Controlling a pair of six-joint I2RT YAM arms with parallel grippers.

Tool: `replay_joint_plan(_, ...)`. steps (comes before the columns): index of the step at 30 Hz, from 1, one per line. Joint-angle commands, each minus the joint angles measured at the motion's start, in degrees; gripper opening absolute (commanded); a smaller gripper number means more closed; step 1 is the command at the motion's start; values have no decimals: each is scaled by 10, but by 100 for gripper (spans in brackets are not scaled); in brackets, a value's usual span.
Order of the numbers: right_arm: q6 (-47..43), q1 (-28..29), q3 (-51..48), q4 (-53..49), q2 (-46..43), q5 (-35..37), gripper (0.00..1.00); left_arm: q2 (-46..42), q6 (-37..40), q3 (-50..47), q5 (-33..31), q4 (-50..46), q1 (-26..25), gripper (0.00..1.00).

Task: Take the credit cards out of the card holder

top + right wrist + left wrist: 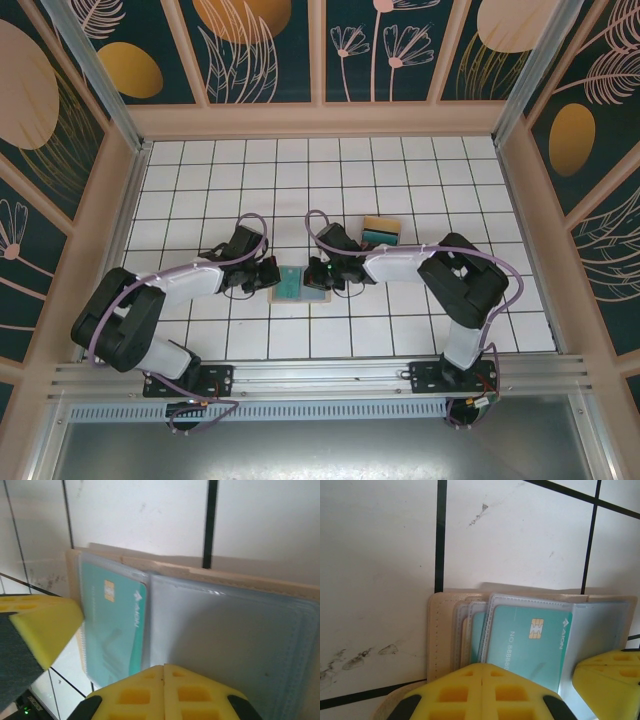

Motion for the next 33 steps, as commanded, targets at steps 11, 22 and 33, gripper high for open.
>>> replay_joint_plan(11,-12,19,44,-8,14,-11,22,-31,-7,-13,0,-39,1,8)
replay_joint_plan(22,1,21,22,-6,22,-6,21,-4,-4,-23,14,-28,1,4)
replay_joint_plan(33,2,20,17,-9,21,-5,20,-7,-6,-30,29,-15,1,4)
